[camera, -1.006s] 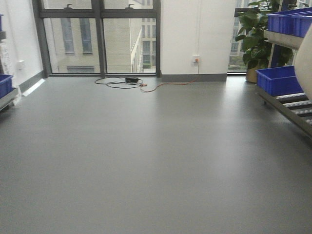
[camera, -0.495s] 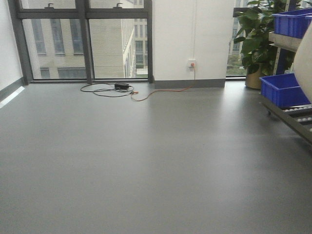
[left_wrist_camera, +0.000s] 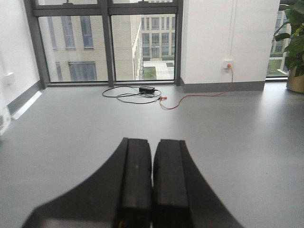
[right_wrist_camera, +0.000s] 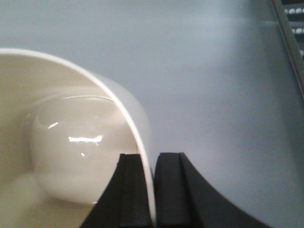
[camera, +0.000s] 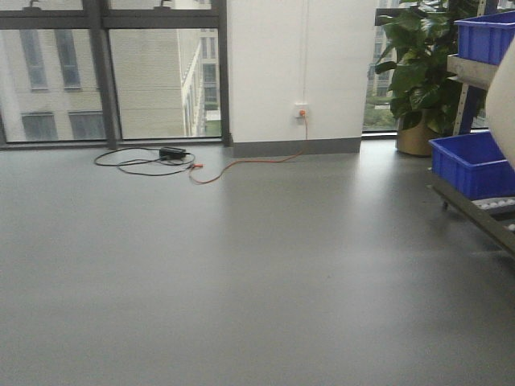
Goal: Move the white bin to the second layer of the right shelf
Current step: 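Turn the base toward the roller shelf with blue crates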
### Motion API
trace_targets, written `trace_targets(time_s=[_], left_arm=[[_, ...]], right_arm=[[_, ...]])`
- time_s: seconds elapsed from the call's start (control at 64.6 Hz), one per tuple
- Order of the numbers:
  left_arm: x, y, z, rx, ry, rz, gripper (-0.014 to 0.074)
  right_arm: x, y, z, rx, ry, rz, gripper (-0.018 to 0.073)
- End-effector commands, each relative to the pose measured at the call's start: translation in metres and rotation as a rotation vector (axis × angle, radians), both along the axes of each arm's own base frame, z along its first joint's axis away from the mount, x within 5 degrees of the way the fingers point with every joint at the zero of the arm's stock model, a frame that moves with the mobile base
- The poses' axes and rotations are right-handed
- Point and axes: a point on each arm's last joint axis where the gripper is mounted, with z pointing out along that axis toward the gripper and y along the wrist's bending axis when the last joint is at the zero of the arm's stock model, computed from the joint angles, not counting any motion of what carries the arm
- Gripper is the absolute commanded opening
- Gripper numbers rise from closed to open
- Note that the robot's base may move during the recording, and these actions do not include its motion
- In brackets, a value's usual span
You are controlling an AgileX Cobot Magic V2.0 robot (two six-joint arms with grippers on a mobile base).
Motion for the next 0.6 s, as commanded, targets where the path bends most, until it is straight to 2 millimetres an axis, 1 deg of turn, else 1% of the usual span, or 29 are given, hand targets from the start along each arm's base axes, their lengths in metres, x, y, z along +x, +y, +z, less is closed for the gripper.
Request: trace_targets(time_s=[0.0,0.588], left_arm=[[-0.0005,-0.0003,-0.0012,-0.012,-0.074,-0.007,0.0085],[-0.0005,-0.0003,-0.0012,-0.012,-0.074,-0.007,0.0085]], right_arm=[[0.0038,0.0006,0.0149,0.009,-0.105,0.002,0.0055],[0.0041,0.0006,0.0154,0.010,-0.112,0.002,0.0055]])
